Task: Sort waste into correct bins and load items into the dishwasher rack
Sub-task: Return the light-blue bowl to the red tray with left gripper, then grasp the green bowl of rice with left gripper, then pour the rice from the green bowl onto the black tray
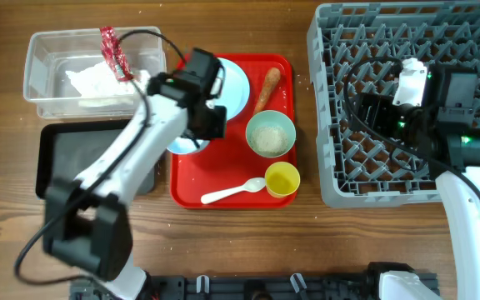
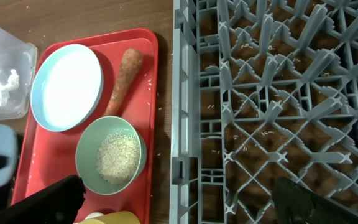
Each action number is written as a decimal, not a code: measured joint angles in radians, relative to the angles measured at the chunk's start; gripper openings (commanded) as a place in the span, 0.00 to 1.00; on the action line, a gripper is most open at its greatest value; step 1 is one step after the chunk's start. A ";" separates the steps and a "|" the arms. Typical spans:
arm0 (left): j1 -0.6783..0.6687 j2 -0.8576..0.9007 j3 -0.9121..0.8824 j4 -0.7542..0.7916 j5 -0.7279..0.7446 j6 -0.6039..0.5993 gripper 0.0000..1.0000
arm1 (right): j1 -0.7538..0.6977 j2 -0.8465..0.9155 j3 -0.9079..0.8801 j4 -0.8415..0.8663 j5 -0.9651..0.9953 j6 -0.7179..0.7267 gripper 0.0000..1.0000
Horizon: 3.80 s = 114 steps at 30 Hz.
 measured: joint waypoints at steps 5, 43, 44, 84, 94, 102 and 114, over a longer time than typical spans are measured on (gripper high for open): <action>-0.068 0.157 0.000 0.033 -0.053 -0.032 0.37 | 0.000 0.000 0.000 0.000 0.002 0.000 1.00; -0.359 0.418 0.343 0.148 -0.024 0.290 0.33 | 0.000 0.000 0.000 -0.011 0.028 -0.011 1.00; -0.359 0.418 0.342 0.148 -0.029 0.291 0.32 | 0.000 0.000 0.000 -0.011 0.029 -0.011 1.00; 0.513 -0.011 0.375 -0.516 0.065 -0.087 0.04 | 0.000 0.000 0.000 -0.019 0.043 -0.011 1.00; 0.843 -0.007 -0.082 -0.203 0.705 0.317 0.04 | 0.000 0.000 0.000 -0.019 0.043 -0.011 1.00; 1.141 -0.004 -0.356 0.142 1.126 0.384 0.04 | 0.000 0.000 0.000 -0.028 0.043 -0.011 1.00; 1.191 -0.004 -0.372 0.151 1.398 0.346 0.04 | 0.000 0.000 0.000 -0.058 0.043 -0.011 1.00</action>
